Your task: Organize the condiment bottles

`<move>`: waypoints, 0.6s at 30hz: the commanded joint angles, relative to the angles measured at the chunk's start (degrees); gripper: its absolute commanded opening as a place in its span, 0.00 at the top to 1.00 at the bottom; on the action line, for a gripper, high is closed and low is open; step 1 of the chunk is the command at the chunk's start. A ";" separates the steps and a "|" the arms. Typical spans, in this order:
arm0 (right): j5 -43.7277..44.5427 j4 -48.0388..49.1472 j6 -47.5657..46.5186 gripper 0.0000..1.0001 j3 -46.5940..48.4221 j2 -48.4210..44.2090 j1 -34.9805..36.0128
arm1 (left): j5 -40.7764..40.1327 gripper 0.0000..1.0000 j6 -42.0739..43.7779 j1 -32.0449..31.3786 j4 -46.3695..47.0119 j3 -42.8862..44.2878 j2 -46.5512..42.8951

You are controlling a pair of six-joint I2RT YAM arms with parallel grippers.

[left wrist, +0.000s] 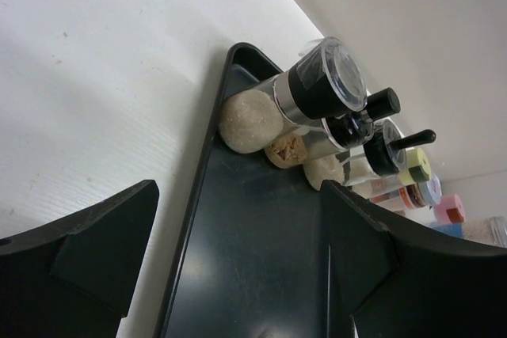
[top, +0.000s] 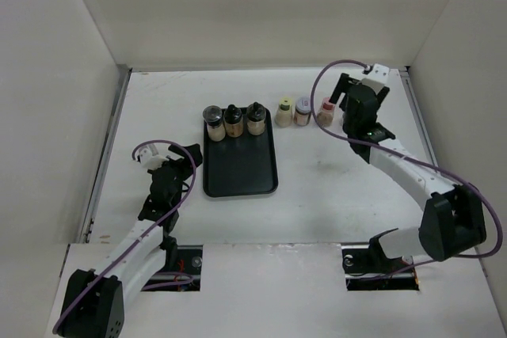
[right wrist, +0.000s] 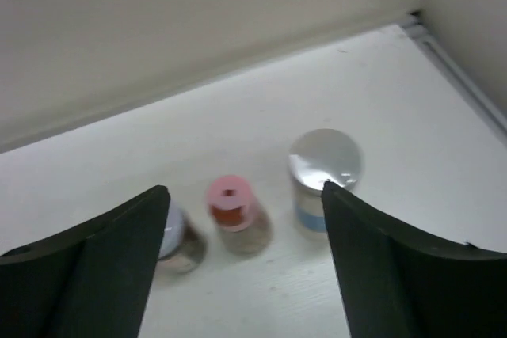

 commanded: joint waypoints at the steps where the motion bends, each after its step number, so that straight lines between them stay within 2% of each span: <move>1: 2.95 -5.22 0.26 0.10 0.96 1.80 -4.86 | 0.07 0.17 0.76 -0.46 2.24 0.84 0.11; 5: -0.73 -7.68 0.52 0.00 4.73 6.80 -9.18 | -0.29 0.17 0.76 -0.46 2.42 0.75 0.64; 10: -5.75 -9.80 0.70 0.00 9.75 12.96 -11.29 | -0.90 0.17 0.85 -0.99 2.76 1.02 1.42; 18: -6.54 -9.19 0.96 0.00 13.97 21.04 -14.72 | -0.20 0.17 0.76 -0.73 3.29 0.93 2.04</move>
